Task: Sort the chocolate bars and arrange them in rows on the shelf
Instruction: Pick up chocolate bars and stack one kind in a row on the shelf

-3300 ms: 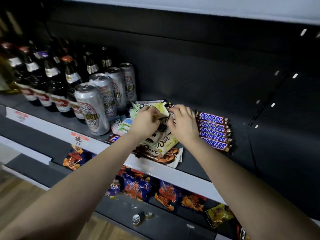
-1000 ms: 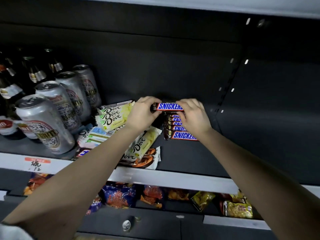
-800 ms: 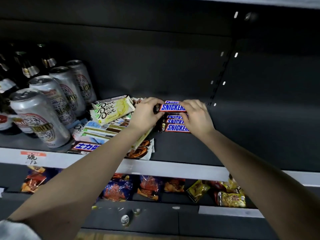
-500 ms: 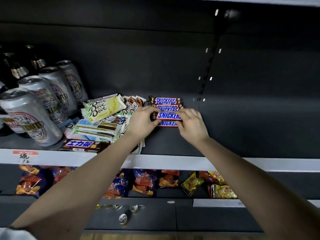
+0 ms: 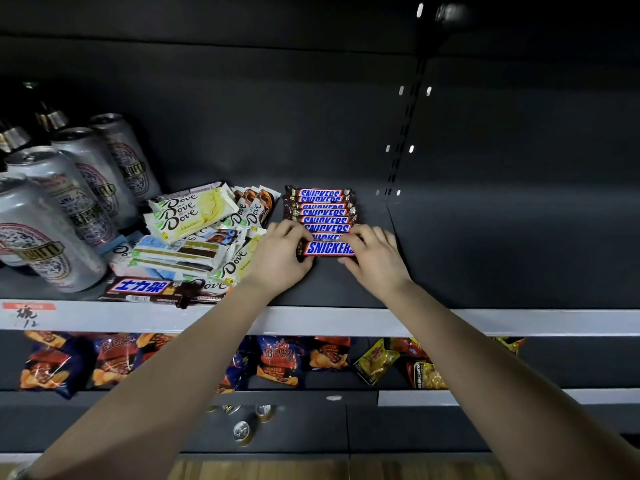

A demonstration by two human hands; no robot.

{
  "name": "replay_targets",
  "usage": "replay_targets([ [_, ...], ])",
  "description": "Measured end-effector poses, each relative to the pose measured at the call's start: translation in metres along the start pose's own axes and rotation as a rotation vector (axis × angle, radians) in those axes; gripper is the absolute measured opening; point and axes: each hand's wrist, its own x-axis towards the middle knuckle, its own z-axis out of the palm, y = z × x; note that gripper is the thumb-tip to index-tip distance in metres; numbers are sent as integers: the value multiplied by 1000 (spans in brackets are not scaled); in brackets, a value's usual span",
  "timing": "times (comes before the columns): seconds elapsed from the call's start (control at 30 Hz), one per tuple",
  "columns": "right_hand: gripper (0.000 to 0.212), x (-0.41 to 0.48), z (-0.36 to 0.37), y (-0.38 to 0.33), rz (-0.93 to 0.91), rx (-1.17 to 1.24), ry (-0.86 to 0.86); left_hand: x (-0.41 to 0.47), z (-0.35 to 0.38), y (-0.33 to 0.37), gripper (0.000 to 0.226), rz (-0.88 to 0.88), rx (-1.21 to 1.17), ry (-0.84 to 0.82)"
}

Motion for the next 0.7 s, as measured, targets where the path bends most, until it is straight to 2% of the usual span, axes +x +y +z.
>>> replay_targets([
  [0.27, 38, 0, 1, -1, 18, 18, -8, 2, -1, 3, 34, -30, 49, -67],
  [0.7, 36, 0, 1, 0, 16, 18, 20, 1, -1, 2, 39, -62, 6, -53],
])
